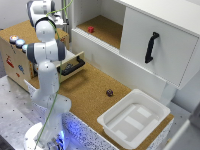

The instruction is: Place the yellow object on the table

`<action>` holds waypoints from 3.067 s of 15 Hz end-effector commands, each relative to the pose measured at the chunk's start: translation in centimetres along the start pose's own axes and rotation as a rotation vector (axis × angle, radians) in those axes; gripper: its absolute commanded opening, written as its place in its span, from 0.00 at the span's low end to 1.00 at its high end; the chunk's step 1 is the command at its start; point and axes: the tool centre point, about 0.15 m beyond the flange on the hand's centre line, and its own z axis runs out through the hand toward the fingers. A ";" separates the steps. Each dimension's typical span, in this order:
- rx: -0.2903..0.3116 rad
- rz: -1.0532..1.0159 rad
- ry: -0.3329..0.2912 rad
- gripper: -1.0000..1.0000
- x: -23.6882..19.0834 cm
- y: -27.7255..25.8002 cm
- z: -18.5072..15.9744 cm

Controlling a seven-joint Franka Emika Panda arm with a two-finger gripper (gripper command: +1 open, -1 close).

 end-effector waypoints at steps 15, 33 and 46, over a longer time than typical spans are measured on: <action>0.075 0.663 0.160 0.00 -20.4 20.6 13.2; 0.030 0.733 0.209 0.00 -15.4 29.4 27.3; 0.065 0.776 0.143 1.00 -15.5 31.1 28.7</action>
